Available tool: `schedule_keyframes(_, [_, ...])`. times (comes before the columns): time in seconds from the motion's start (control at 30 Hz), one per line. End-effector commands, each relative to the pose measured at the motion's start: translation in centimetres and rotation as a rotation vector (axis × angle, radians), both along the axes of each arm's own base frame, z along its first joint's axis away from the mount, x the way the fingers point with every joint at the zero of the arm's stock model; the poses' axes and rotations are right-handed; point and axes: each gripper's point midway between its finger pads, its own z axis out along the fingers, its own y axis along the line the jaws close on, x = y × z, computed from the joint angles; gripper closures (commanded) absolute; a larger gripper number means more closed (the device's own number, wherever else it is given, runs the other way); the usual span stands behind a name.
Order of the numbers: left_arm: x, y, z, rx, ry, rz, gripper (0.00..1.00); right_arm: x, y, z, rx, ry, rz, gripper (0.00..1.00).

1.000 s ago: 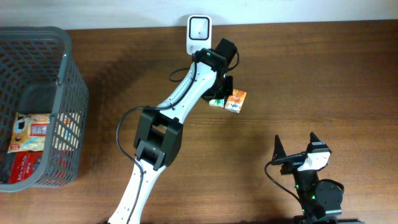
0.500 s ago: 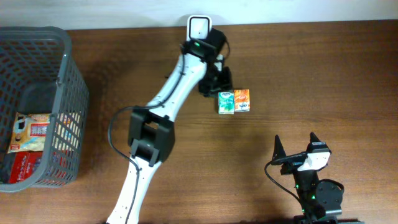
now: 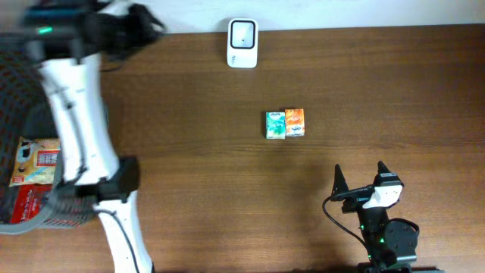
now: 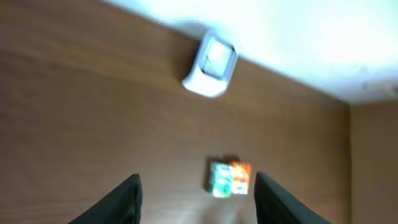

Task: Scan the item barcode
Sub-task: 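Place the green tissue pack beside the orange pack with the left gripper, then grasp the yellow snack bag in the basket with the left gripper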

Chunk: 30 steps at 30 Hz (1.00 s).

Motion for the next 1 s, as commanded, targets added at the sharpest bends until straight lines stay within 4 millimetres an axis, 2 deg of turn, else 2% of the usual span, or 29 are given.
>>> schedule_keyframes(0.0, [-4.7,5.8,7.8,0.116,-0.225,0.063,0.4,0.0,-0.1,-0.3,0.01,0.006,-0.004,0.01])
schedule_keyframes(0.07, [-6.3,9.5,9.3,0.188,-0.252,0.165,0.39,0.0,-0.1,-0.3,0.01,0.006,-0.004,0.01])
schedule_keyframes(0.1, [-7.4,13.2,9.4,0.247,-0.224,0.307,0.32,0.0,-0.1,-0.3,0.01,0.006,-0.004,0.01])
schedule_keyframes(0.13, [-8.7,17.6,8.5,0.323,-0.144,0.512,0.25,0.0,-0.1,-0.3,0.01,0.006,-0.004,0.01])
schedule_keyframes(0.17, [-9.4,19.7,7.6,0.38,-0.085,0.605,0.21,0.0,-0.1,-0.3,0.01,0.006,-0.004,0.01])
schedule_keyframes(0.2, [-9.8,21.4,6.1,0.419,-0.013,0.664,0.19,0.0,-0.1,-0.3,0.01,0.006,-0.004,0.01])
schedule_keyframes(0.23, [-9.9,22.2,4.7,0.424,0.043,0.688,0.18,0.0,-0.1,-0.3,0.01,0.006,-0.004,0.01])
schedule_keyframes(0.3, [-10.7,25.2,0.3,0.371,0.216,0.836,0.05,0.0,-0.1,-0.3,0.01,0.006,-0.004,0.01])
schedule_keyframes(0.33, [-10.6,26.3,-1.6,0.358,0.266,0.848,0.01,0.0,-0.1,-0.3,0.01,0.006,-0.004,0.01])
schedule_keyframes(0.4, [-11.3,28.1,-6.3,0.348,0.407,0.863,0.01,0.0,-0.1,-0.3,0.01,0.006,-0.004,0.01])
schedule_keyframes(0.53, [-11.6,29.0,-14.4,0.335,0.571,0.846,0.01,0.0,-0.1,-0.3,0.01,0.006,-0.004,0.01])
schedule_keyframes(0.63, [-11.2,29.2,-20.0,0.311,0.61,0.877,0.01,0.0,-0.1,-0.3,0.01,0.006,-0.004,0.01])
schedule_keyframes(0.8, [-10.0,29.8,-24.0,0.296,0.566,0.918,0.01,0.0,-0.1,-0.3,0.01,0.006,-0.004,0.01])
schedule_keyframes(0.87, [-9.9,29.8,-25.5,0.297,0.57,0.913,0.1,0.0,-0.1,-0.3,0.01,0.006,-0.004,0.01])
schedule_keyframes(0.97, [-10.6,29.4,-27.9,0.297,0.615,0.905,0.16,0.0,-0.1,-0.3,0.01,0.006,-0.004,0.01])
